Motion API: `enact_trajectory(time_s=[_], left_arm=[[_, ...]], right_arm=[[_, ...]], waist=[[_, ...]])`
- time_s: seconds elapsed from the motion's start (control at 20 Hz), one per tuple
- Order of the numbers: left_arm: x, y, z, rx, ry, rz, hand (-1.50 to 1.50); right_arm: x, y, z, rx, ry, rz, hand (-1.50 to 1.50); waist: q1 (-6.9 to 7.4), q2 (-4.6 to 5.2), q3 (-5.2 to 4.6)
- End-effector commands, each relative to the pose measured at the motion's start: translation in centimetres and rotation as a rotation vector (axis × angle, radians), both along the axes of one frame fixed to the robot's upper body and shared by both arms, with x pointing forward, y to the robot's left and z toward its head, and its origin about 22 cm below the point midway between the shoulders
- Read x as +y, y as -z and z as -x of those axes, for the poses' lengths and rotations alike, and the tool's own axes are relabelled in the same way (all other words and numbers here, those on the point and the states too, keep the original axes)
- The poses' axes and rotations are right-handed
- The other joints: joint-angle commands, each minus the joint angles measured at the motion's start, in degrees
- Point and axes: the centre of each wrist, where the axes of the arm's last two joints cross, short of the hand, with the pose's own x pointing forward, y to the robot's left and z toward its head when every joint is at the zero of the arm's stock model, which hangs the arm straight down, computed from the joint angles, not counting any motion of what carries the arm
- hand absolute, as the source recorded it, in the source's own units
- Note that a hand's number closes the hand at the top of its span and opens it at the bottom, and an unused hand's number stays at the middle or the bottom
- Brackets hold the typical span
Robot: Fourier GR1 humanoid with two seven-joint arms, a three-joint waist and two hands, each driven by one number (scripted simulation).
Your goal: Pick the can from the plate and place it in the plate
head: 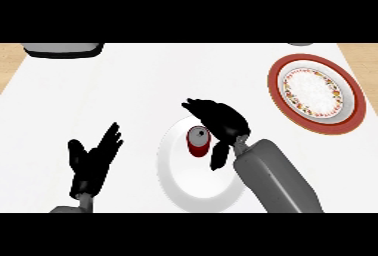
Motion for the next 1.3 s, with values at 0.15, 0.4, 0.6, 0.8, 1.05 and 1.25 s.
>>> enact_trajectory(time_s=[0.15,0.4,0.6,0.8,1.05,1.25], left_arm=[[2.0,-1.2,-1.1,0.016,-0.006,0.005,0.0],[0.4,-0.8,-0.6,0.012,-0.003,0.01,0.0],[-1.6,-0.6,0.6,0.004,-0.006,0.012,0.0],[0.2,-0.8,0.9,0.02,0.019,0.013,0.0],[1.2,0.1,0.1,0.008,0.016,0.005,0.0],[-1.6,0.7,0.5,0.014,0.004,-0.001,0.0]], right_arm=[[-0.4,1.4,1.0,0.046,-0.043,0.057,-1.5],[0.4,3.2,-0.8,0.048,-0.093,0.148,1.5],[1.5,3.5,-0.3,-0.018,-0.139,0.123,1.5],[1.6,3.8,-0.4,-0.054,-0.124,0.126,1.5],[2.0,2.9,-0.2,-0.192,-0.106,0.038,1.5],[1.2,1.9,0.9,-0.295,0.128,-0.162,1.5]], waist=[[-0.24,0.01,-0.06],[0.3,0.13,-0.05],[0.08,0.05,-0.05],[0.06,0.05,-0.06],[0.08,0.09,-0.06],[-0.03,-0.04,-0.02]])
